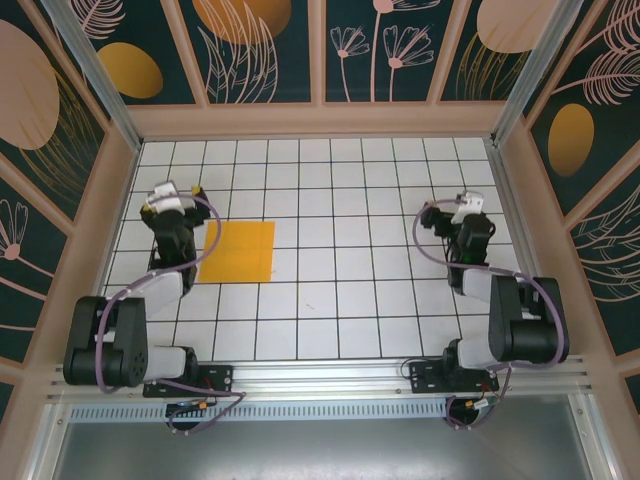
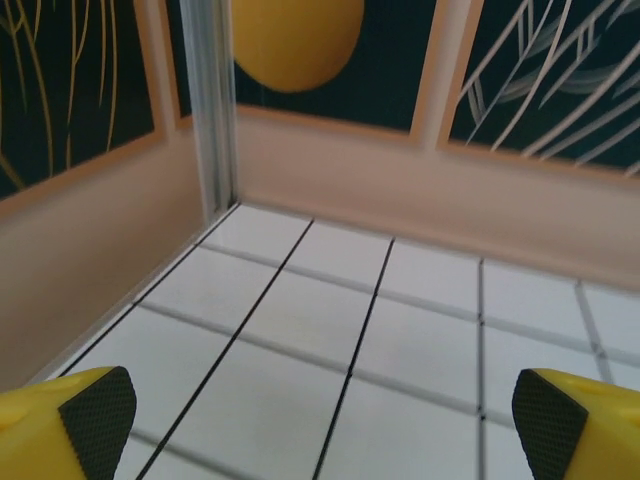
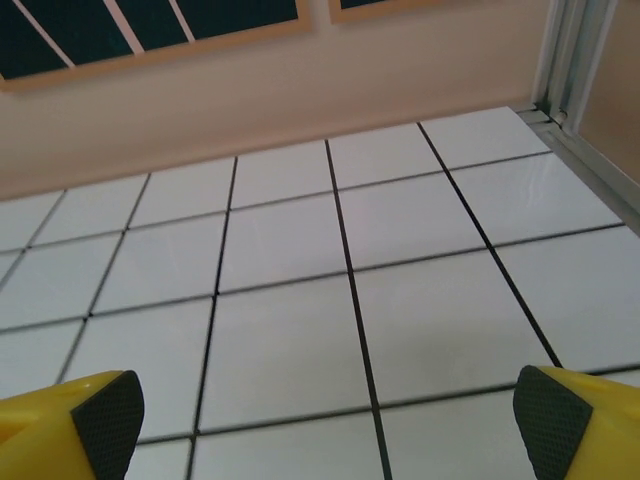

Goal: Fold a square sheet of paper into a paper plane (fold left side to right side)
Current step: Pick up a square sheet of paper from the middle-left of the table.

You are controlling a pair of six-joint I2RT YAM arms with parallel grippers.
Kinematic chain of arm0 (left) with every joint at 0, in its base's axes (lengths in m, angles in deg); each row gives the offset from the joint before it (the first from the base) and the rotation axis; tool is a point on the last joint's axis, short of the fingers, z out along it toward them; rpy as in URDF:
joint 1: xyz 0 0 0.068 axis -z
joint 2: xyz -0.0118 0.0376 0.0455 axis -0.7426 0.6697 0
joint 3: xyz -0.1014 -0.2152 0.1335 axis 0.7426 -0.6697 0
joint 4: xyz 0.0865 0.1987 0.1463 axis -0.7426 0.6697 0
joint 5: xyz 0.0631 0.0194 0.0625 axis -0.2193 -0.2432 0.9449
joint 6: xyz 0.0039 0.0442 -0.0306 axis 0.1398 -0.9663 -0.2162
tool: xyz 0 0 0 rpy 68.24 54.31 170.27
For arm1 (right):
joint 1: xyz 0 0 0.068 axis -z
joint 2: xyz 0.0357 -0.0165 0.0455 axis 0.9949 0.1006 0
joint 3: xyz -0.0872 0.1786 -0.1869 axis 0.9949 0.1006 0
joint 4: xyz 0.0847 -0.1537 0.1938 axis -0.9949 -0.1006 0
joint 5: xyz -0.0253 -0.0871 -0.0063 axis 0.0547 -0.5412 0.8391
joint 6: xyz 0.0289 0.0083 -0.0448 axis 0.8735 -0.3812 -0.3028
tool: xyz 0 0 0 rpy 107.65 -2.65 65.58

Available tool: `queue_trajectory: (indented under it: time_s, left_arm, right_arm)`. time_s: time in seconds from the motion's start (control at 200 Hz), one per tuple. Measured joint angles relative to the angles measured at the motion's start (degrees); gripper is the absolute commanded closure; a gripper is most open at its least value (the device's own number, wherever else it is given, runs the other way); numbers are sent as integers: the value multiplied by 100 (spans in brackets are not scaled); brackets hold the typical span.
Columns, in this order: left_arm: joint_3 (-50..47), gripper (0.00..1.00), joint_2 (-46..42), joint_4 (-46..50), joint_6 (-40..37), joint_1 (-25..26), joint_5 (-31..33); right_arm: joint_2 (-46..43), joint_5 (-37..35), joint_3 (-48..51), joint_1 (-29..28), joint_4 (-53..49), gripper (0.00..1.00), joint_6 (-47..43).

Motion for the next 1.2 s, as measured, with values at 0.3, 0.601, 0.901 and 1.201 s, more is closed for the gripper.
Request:
queue_trajectory:
  time_s: [0.3,0.601,0.901,1.201]
  left_arm:
    - [1276,2,-249,3073,1480,0,-1462]
    - [890,2,142,4756,2426,0,-2710]
    - [157,2,146,5029,2699,0,-3117]
    - [133,2,278,4817,2712,2,-3268]
  right_arm:
    - [-275,-319,-1427,-1543,-2420,2,979]
    - [2031,-809,-3674,-3550,-3936,11,2044]
    - [4343,-774,-6220,-4535,-4841,15,2361]
    - [5713,-686,-8258,-4885,-5460,15,2376]
